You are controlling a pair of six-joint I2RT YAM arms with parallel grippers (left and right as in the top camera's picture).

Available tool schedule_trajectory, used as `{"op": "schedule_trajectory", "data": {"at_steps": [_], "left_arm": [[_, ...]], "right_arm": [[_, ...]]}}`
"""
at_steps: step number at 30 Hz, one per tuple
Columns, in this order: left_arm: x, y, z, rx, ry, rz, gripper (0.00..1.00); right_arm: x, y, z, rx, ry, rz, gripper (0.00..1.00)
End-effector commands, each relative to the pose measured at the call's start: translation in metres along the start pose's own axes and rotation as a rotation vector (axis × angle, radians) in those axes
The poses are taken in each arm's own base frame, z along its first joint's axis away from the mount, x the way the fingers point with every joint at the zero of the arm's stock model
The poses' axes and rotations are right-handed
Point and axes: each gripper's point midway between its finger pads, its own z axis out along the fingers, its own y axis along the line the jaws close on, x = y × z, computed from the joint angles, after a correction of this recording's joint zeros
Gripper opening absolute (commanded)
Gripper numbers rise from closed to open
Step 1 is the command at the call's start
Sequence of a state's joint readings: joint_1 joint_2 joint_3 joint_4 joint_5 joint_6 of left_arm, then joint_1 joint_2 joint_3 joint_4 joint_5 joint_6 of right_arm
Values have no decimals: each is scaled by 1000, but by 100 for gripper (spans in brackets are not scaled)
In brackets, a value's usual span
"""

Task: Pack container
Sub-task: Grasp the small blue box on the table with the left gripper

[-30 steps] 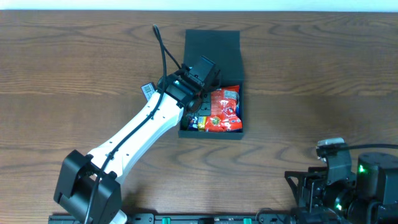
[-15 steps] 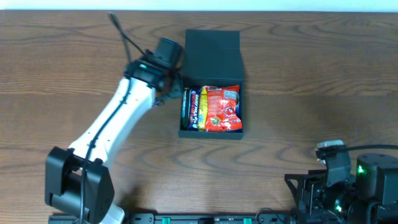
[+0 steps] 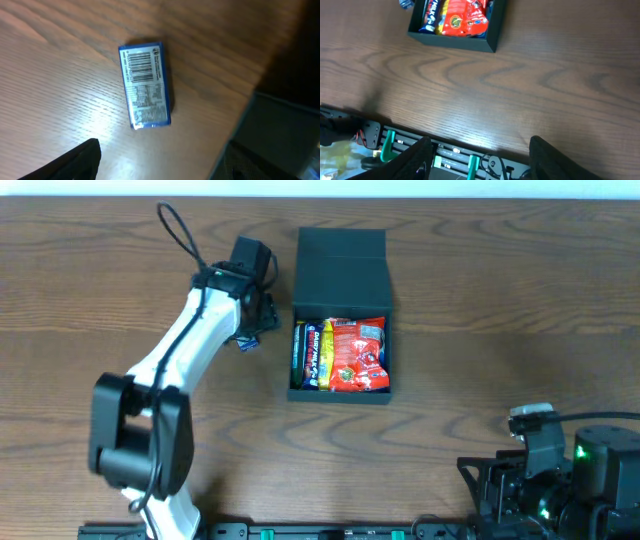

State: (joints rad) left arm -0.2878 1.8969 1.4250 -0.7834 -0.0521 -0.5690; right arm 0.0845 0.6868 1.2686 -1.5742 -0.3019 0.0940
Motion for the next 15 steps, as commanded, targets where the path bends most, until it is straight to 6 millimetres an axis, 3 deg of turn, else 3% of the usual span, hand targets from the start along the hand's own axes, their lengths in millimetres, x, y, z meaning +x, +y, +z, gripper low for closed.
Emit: {"op": "schedule_trajectory", "data": {"at_steps": [1,15], "left_arm": [[3,3,18,-31,22,-99,80],[10,16,55,-83,84,-179,81]], "right_arm": [[1,0,-1,2,1,0,63],[2,0,-1,3,5,0,64]]}}
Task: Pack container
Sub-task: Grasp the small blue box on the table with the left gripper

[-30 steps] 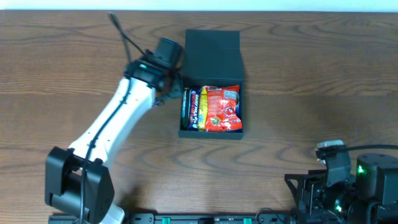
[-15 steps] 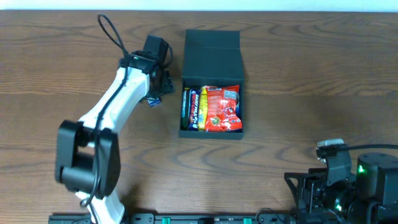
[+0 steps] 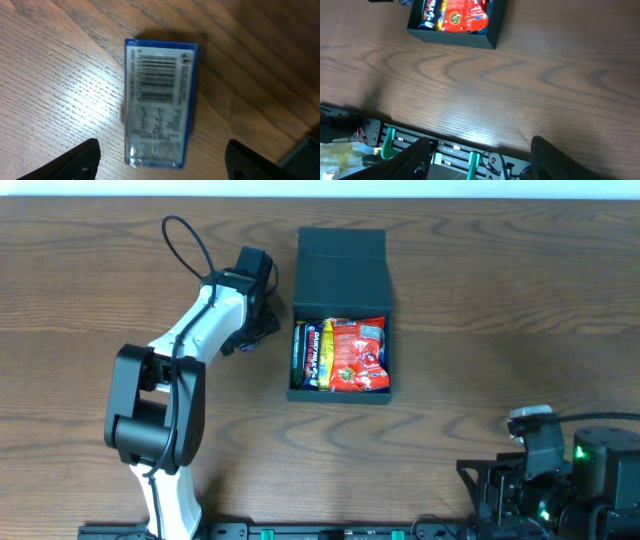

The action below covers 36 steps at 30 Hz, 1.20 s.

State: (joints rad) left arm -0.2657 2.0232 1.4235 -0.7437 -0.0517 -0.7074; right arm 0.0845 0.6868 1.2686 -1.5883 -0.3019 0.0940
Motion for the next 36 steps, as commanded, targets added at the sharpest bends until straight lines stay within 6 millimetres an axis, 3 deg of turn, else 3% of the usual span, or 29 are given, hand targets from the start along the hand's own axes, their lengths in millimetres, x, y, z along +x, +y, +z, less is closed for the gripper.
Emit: {"op": "schedule_trajectory", "data": {"at_steps": [1,4,12,36], "left_arm": [[1,6,9,-23,17,-29,81],[-2,5,13,-17,10,-35,80],[-1,0,21,18,40,-57,67],[6,8,15,-5,67,59,13]], "right_arm": [[-1,0,-1,2,-9,-4,64],[-1,-1,-1,9,-9,-3,64],[-1,-1,-1,10,-7,-2,64],[-1,-1,-1,10,-6,-2,64]]}}
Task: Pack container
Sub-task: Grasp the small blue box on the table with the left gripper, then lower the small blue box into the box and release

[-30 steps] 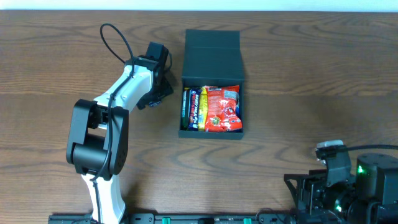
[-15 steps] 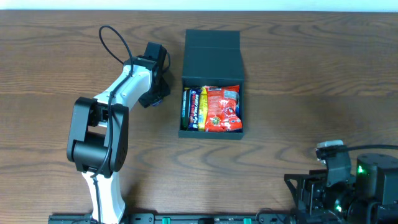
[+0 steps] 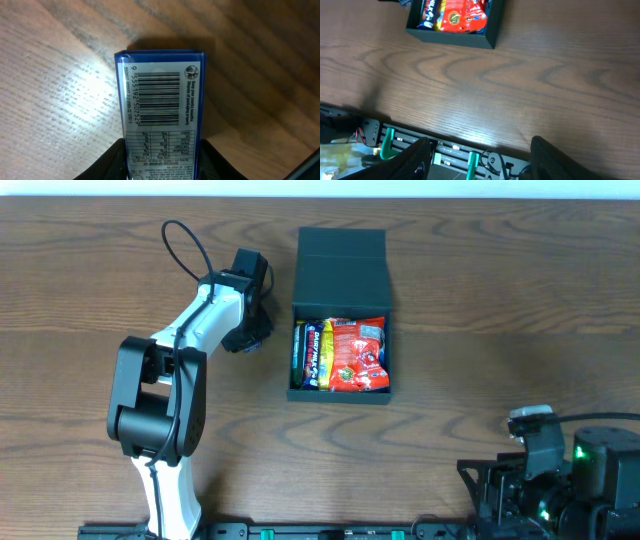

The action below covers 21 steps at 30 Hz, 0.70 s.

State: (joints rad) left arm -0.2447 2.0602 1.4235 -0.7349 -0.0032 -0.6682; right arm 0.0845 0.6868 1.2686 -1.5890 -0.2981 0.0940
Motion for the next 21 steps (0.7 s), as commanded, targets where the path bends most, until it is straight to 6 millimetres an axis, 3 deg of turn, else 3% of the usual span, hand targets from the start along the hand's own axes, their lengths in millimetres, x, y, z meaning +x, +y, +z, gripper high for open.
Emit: {"op": "schedule_trajectory", "data": {"at_steps": [1,6,11,15,21], "left_arm": [[2,5,-3,-14,10,49,11],[-7,-2,-40,37,-74,109,6],[-12,-16,-103,87,-238,193,6],[17,-44,-142,156,-298,351,6],[74,-83,-144,199,-263,512,6]], "right_arm": [[-1,-1,-1,6,-7,-2,64],[-1,-1,-1,5,-7,-2,64],[-1,-1,-1,5,-6,-2,63],[-1,-1,-1,5,-7,-2,63],[1,-1,-1,5,1,5,63]]}}
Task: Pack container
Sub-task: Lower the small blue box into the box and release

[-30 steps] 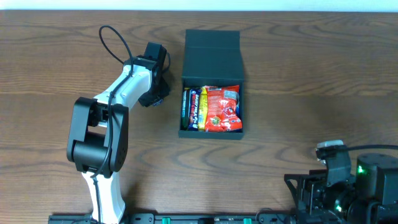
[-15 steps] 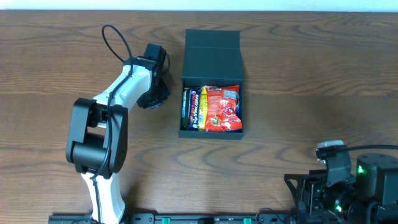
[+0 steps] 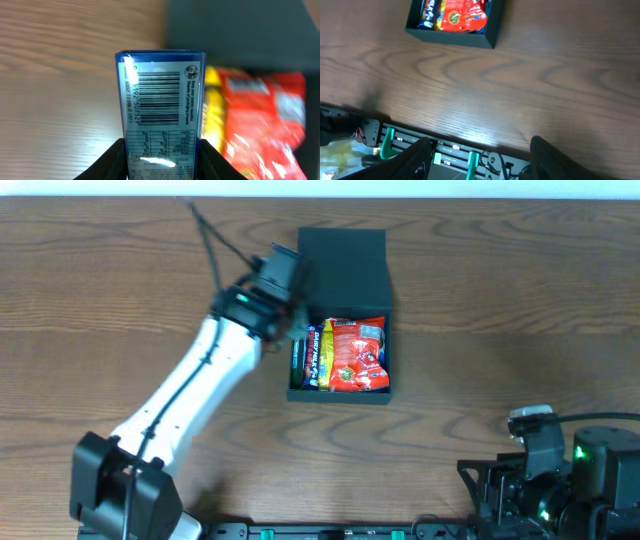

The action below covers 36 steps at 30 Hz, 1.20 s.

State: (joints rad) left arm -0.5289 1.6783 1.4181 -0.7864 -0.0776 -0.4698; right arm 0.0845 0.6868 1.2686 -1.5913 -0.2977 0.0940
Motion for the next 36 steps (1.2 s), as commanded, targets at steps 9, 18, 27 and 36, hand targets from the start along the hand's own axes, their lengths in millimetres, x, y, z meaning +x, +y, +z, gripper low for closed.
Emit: {"op": "schedule_trajectory", "data": {"at_steps": [9,18,27,36], "left_arm": [[65,-56,40,55,197,140,6],[82,-54,60,21,264,126,15],[83,-77,51,150,286,112,61],[19,-84,-7,292,41,86,61]], "right_arm": [[6,-1,-1,7,19,17,64],[6,-1,-1,7,19,16,64],[-2,-1,-1,5,-11,7,66],[-30,1,-3,2,-127,-27,39]]}}
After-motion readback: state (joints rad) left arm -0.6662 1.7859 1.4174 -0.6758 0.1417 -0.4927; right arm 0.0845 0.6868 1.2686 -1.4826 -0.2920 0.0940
